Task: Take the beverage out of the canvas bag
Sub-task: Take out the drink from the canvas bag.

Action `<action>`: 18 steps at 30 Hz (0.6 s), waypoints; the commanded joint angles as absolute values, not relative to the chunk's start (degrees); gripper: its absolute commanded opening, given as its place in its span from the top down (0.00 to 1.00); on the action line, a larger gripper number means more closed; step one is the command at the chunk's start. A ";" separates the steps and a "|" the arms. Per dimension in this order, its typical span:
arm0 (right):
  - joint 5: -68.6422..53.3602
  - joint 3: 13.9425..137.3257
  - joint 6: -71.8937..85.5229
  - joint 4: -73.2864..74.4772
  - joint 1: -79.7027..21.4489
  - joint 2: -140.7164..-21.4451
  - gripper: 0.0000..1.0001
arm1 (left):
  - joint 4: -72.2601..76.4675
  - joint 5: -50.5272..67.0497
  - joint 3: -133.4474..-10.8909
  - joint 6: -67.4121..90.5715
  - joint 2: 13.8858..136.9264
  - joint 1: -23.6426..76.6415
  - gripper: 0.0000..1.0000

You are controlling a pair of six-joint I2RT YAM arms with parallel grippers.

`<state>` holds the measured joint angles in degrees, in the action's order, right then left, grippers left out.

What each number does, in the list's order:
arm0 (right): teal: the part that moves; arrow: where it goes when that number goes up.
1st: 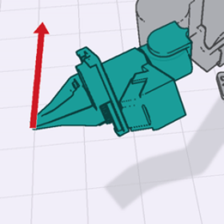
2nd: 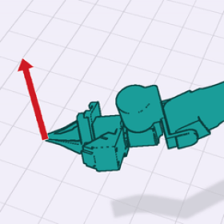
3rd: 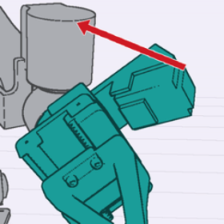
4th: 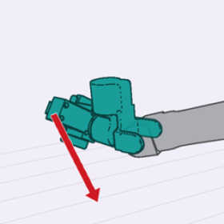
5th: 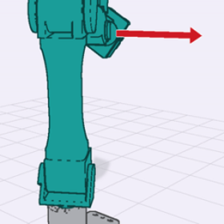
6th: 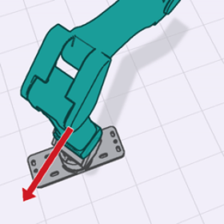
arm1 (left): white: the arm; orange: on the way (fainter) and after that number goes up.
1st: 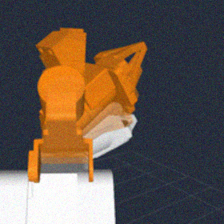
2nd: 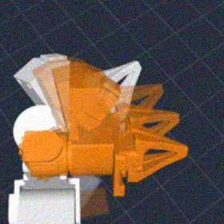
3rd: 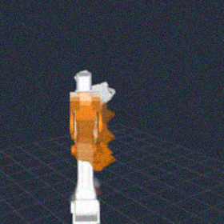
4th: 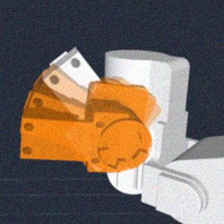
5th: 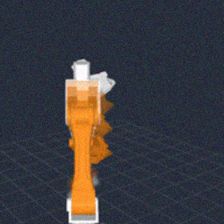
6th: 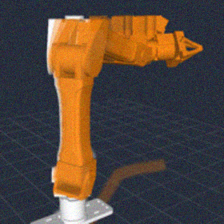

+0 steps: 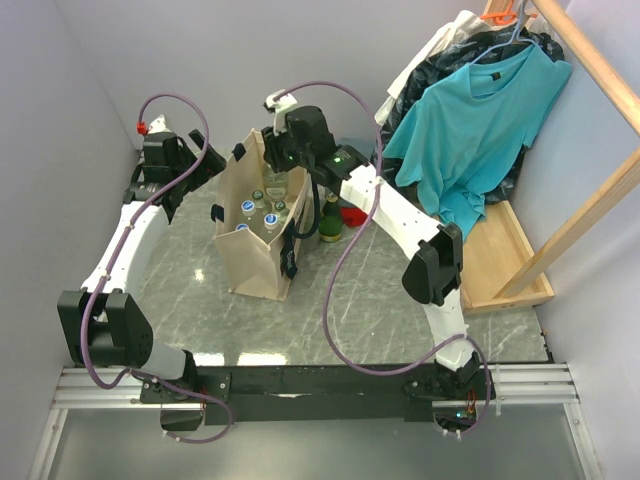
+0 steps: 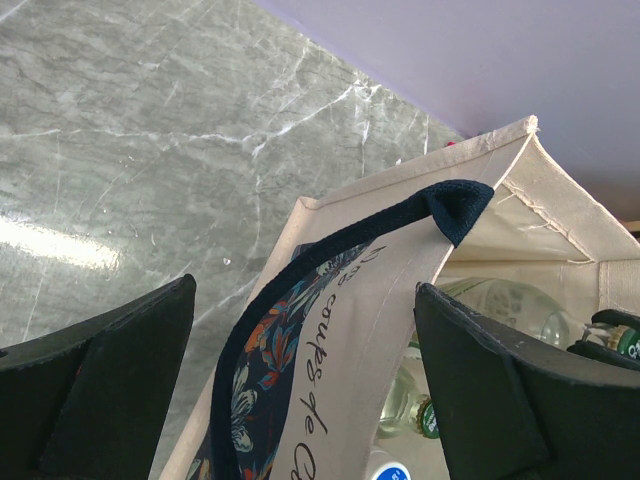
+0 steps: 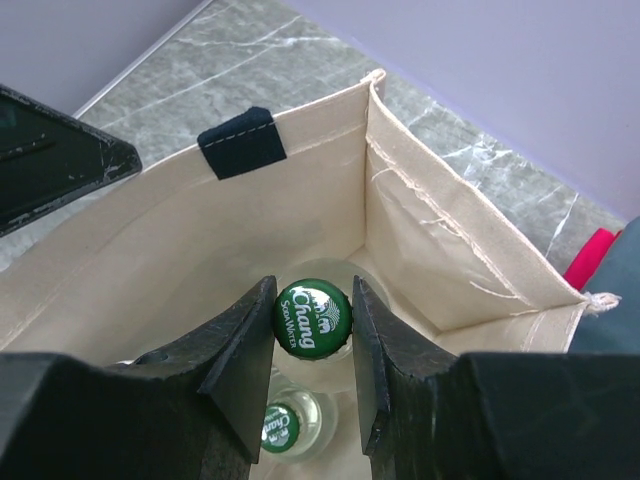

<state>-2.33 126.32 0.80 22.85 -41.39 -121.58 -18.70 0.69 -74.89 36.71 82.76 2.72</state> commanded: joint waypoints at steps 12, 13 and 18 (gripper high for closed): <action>-3.69 130.17 0.53 17.31 -41.66 -108.81 1.00 | -17.31 0.79 -74.62 37.18 80.95 2.99 0.04; -3.78 130.17 0.53 17.31 -41.75 -108.63 1.00 | -17.23 0.70 -74.62 37.09 81.03 2.99 0.04; -3.96 130.34 0.53 16.96 -41.75 -107.85 1.00 | -17.49 0.53 -74.71 37.00 80.86 2.99 0.04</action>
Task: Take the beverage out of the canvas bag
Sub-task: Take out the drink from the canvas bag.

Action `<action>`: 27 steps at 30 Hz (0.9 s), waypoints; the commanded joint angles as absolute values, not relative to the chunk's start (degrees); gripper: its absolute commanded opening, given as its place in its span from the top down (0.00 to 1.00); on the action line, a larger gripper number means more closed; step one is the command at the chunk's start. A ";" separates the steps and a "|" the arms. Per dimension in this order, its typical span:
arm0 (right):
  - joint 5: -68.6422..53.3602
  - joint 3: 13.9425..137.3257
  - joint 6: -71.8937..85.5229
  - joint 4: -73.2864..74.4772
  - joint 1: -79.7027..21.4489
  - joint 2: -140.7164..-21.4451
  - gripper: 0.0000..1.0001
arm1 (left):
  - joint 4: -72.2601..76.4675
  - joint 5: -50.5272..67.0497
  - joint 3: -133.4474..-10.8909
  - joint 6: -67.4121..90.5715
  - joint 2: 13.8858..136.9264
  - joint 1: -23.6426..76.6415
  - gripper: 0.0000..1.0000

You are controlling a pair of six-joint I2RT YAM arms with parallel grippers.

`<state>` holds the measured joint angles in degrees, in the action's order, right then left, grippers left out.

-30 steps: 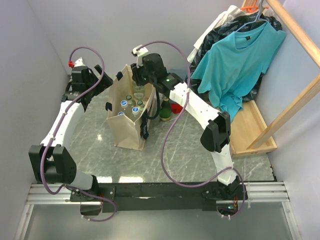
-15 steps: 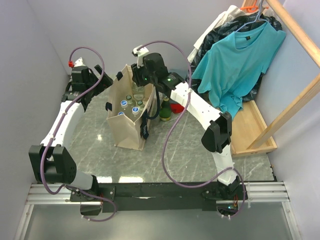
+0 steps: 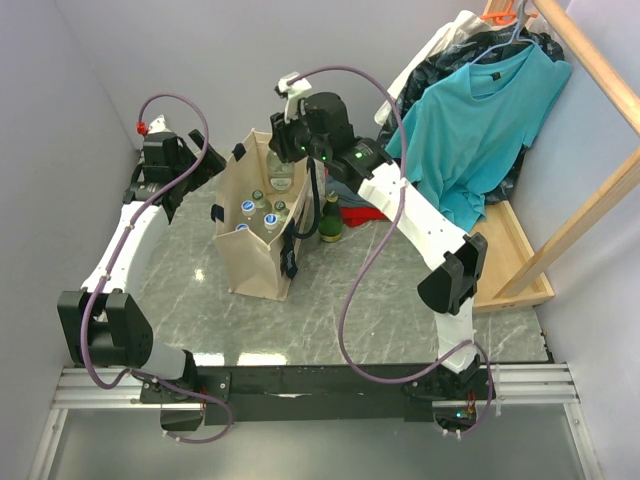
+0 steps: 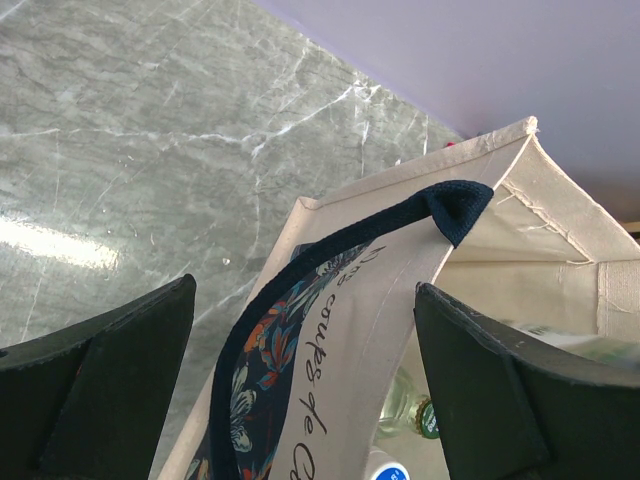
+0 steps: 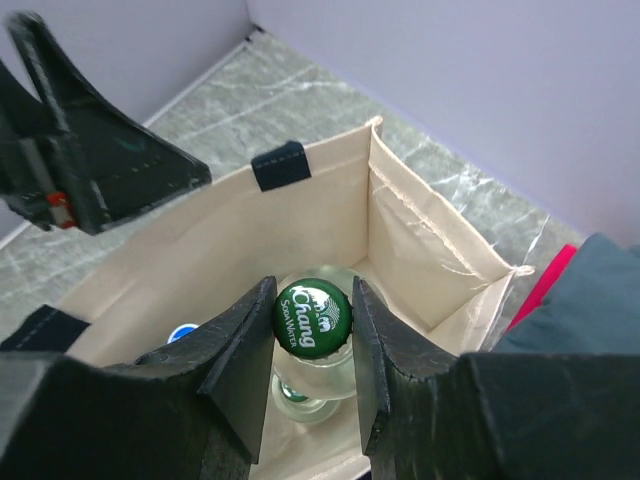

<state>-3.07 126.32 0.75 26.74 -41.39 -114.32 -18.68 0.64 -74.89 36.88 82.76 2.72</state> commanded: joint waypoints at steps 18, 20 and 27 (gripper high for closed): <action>-3.26 131.75 -2.02 16.18 -41.75 -105.74 1.00 | -17.23 0.88 -74.62 37.18 81.30 2.99 0.04; -2.99 130.69 -2.28 15.30 -41.75 -105.47 1.00 | -17.23 0.97 -74.62 37.18 81.12 2.99 0.04; -3.08 130.87 -2.37 15.38 -41.92 -104.77 1.00 | -17.40 0.79 -74.62 37.09 81.04 2.99 0.04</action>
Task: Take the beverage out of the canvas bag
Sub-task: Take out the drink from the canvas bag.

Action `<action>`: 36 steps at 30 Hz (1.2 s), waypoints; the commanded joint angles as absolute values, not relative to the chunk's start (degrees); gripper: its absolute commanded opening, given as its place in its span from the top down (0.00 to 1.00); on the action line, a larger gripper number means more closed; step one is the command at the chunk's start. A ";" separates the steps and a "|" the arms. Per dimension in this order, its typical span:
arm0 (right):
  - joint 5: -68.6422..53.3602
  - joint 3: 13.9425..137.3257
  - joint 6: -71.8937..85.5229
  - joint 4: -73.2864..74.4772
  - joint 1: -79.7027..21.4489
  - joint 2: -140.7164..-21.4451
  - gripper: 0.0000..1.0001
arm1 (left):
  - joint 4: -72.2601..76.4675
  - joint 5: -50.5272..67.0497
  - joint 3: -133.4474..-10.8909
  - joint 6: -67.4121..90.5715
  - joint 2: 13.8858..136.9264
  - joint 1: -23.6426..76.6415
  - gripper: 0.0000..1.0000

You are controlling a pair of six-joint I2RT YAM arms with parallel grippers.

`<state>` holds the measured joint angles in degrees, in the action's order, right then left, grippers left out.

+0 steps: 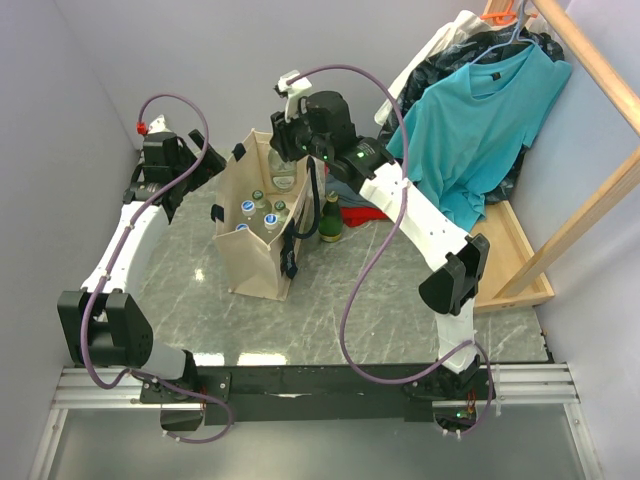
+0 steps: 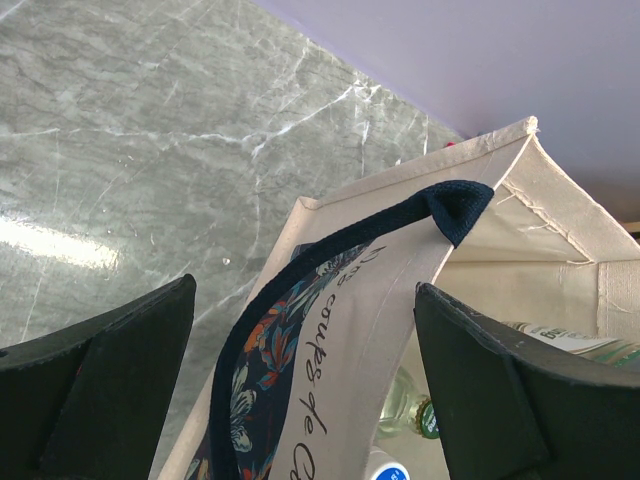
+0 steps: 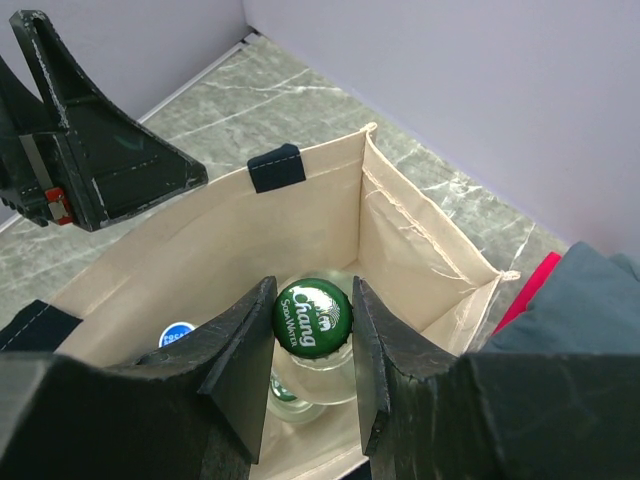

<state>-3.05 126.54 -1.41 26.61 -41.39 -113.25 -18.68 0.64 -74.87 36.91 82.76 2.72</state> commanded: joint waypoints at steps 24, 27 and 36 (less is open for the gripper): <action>-0.27 129.82 -5.62 15.12 -42.10 -98.88 1.00 | -17.58 0.35 -74.88 37.09 80.86 2.99 0.04; 1.66 128.24 -6.24 14.86 -42.10 -97.74 1.00 | -17.40 0.35 -74.71 37.09 80.60 2.99 0.04; 7.64 124.98 -10.19 14.33 -42.10 -94.57 1.00 | -17.05 0.35 -74.27 37.27 80.60 2.99 0.04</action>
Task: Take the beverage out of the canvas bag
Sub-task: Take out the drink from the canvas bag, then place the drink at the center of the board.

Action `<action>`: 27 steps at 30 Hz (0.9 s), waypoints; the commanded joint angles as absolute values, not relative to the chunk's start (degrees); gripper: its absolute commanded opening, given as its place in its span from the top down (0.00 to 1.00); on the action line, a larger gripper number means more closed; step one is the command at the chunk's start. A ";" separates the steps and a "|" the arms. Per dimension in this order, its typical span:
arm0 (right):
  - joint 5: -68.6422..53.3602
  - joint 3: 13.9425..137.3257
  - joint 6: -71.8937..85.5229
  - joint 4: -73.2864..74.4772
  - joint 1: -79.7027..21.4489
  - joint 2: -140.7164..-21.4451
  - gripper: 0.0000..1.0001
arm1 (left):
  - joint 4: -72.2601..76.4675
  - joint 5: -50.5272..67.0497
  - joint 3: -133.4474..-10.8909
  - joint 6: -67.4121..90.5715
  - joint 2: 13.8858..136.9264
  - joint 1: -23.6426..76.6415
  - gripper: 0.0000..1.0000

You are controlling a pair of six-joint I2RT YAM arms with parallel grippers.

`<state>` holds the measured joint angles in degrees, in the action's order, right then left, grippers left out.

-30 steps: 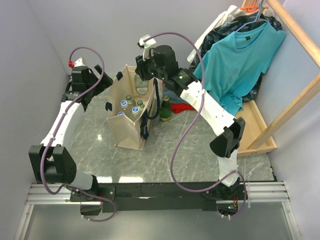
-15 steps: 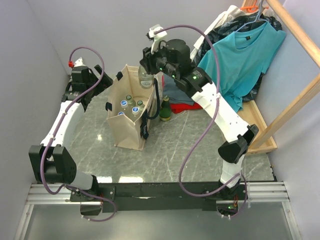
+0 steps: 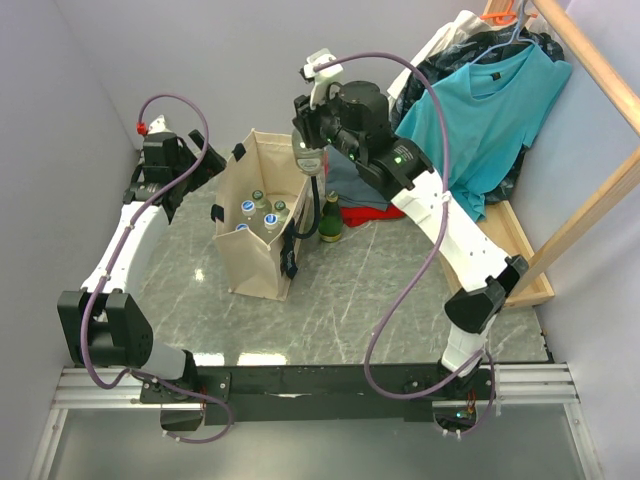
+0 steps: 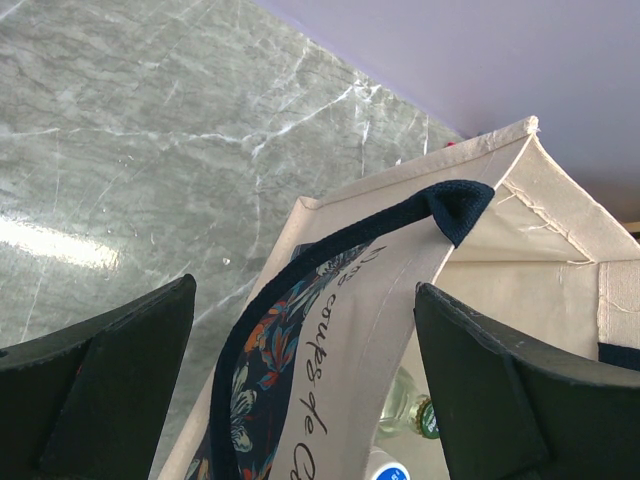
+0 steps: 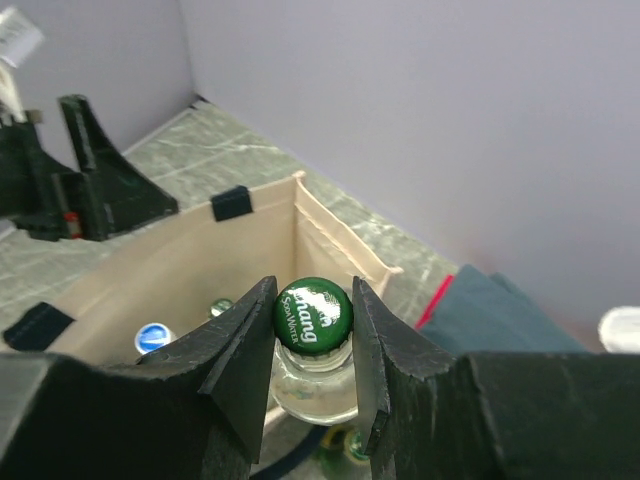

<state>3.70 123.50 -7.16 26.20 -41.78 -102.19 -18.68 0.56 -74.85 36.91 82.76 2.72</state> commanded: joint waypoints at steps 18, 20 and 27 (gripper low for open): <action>12.30 113.82 -6.51 11.52 -37.89 -86.49 1.00 | -16.35 1.84 -73.83 37.62 80.68 2.99 0.04; 11.43 112.07 -5.45 11.34 -36.66 -85.87 1.00 | -16.35 2.20 -73.83 37.62 80.86 2.99 0.04; 10.28 106.35 -2.81 10.20 -32.87 -83.41 1.00 | -16.08 2.11 -73.56 37.62 80.86 3.08 0.04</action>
